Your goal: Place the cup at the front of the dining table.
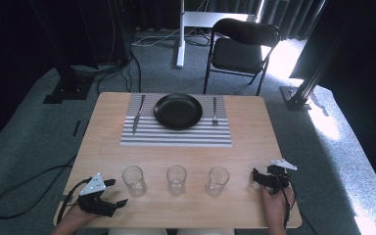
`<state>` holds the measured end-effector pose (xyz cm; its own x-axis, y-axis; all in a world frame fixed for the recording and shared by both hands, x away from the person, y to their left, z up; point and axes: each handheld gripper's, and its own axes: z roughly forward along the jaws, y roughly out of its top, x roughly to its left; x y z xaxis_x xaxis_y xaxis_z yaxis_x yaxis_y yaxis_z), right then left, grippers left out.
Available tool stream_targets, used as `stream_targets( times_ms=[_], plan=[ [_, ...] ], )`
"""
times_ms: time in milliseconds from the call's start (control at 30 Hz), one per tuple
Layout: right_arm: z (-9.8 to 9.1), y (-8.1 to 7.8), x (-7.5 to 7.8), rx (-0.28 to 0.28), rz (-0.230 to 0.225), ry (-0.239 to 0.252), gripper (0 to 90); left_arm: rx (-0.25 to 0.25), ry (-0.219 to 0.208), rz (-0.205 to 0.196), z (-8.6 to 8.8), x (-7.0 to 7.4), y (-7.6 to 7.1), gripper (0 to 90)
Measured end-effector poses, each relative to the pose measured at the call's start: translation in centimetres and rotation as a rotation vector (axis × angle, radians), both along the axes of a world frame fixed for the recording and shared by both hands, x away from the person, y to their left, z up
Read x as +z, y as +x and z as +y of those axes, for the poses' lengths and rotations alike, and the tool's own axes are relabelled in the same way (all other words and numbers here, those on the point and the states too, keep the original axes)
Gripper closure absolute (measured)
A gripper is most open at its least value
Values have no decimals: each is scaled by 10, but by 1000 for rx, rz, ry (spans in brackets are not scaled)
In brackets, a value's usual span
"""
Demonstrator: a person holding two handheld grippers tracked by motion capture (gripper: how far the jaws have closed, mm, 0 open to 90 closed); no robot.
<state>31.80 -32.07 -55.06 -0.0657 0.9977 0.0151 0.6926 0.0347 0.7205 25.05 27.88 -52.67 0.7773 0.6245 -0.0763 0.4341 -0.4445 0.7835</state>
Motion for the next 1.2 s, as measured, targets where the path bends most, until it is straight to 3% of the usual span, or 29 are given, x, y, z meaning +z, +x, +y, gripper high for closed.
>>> stream_targets(
  times_ms=[267,533,700,1200],
  plan=[
    [0,0,0,0,0,0,122,-19,-25,-16,-10,5,2,90],
    [0,0,0,0,0,0,122,3,-40,-62,-17,10,5,90],
    [0,0,0,0,0,0,122,12,-81,-92,-24,15,7,90],
    [0,0,0,0,0,0,122,22,-111,-110,-36,16,14,90]
  ],
)
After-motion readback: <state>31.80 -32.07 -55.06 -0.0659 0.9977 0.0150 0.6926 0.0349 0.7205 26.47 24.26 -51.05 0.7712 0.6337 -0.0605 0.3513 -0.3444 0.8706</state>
